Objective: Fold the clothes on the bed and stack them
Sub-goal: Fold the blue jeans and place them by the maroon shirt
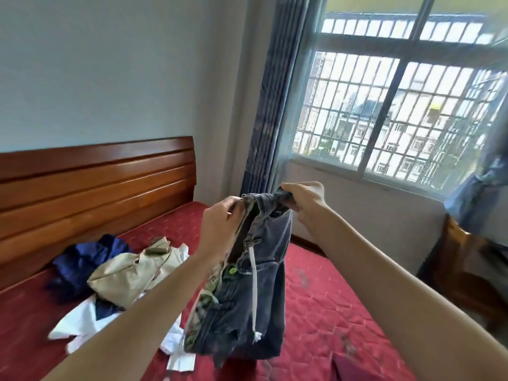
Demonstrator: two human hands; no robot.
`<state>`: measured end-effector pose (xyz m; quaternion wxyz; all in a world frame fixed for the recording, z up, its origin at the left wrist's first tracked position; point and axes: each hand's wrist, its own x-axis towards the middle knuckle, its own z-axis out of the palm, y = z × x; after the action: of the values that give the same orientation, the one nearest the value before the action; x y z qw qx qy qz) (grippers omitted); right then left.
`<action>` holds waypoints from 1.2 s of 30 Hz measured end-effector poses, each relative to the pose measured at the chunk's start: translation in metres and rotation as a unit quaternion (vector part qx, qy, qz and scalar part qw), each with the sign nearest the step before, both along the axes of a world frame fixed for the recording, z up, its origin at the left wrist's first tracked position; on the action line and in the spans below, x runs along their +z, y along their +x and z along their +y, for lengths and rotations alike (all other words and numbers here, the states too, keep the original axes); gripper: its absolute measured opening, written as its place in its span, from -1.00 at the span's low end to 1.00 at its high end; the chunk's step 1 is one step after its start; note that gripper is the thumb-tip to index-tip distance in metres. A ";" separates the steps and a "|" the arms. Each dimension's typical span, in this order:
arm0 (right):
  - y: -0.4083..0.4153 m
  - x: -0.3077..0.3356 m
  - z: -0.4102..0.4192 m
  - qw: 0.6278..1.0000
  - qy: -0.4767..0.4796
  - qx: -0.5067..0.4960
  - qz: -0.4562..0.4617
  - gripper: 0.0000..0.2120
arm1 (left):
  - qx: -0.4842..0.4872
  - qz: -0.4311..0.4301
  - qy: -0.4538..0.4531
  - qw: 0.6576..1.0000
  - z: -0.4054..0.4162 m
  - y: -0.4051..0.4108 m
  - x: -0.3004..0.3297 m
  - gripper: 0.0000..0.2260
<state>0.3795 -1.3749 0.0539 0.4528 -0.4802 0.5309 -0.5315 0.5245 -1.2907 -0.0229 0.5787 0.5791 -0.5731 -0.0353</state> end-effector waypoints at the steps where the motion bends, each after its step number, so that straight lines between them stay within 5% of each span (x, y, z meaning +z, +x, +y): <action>1: -0.009 -0.003 0.006 1.000 0.005 0.025 0.001 -0.87 | 0.004 -0.003 0.006 1.000 -0.001 -0.002 0.003 -0.80; 6: -0.049 -0.008 0.034 0.978 -0.044 0.195 0.060 -0.60 | -0.028 -0.009 0.027 0.999 -0.001 -0.012 0.024 -0.75; 10: -0.066 0.000 0.037 0.860 -0.227 0.332 0.314 -0.08 | -0.080 -0.055 0.040 0.995 -0.004 -0.013 0.040 -0.82; 12: -0.058 -0.005 0.035 0.796 -0.282 0.363 0.394 0.02 | -0.116 -0.081 0.047 0.989 -0.004 -0.012 0.048 -0.83; 14: -0.047 -0.012 0.029 0.776 -0.319 0.345 0.420 -0.01 | -0.140 -0.098 0.050 0.984 -0.003 -0.009 0.057 -0.82; 20: -0.019 -0.004 0.018 0.827 -0.373 0.227 0.354 -0.71 | -0.173 -0.126 0.042 0.976 -0.003 0.022 0.074 -0.82; 28: 0.000 0.014 0.006 0.908 -0.319 0.122 0.242 -0.91 | -0.155 -0.078 0.134 0.976 0.009 0.131 -0.041 -0.33; 33: -0.001 0.021 0.006 0.922 -0.301 0.098 0.221 -0.90 | -0.134 0.121 0.271 0.946 0.001 0.168 -0.134 0.19; 36: -0.002 0.025 0.010 0.925 -0.288 0.096 0.227 -0.88 | -0.183 0.154 0.304 0.922 -0.026 0.149 -0.149 0.38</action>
<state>0.3771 -1.3651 0.0790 0.2110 -0.7464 0.3953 -0.4920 0.6734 -1.3163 -0.1721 0.4393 0.5998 -0.5347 -0.4016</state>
